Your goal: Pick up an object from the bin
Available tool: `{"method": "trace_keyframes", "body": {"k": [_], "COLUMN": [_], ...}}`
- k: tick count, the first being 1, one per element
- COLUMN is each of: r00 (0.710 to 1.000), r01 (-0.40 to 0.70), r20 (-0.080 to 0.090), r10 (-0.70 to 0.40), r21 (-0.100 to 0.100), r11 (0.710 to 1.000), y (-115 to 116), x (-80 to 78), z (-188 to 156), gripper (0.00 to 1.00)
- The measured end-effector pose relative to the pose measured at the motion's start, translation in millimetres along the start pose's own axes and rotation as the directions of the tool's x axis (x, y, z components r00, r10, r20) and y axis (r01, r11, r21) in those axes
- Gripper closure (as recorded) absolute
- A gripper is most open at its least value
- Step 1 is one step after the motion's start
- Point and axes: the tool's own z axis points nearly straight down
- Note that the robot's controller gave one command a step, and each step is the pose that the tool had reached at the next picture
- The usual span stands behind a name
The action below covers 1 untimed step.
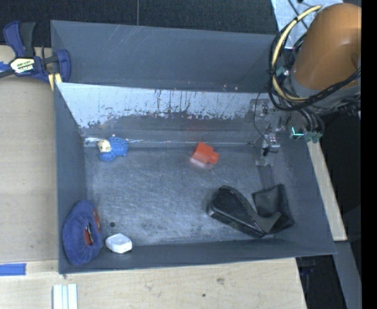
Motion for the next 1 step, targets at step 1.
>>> {"method": "trace_keyframes", "body": {"k": [1], "r00": [0.992], "r01": [-0.125], "r20": [0.009], "r10": [0.125], "r21": [-0.005], "r11": [0.992], "y": [46.5], "x": [4.9], "z": [144.8], "gripper": [0.00]}}
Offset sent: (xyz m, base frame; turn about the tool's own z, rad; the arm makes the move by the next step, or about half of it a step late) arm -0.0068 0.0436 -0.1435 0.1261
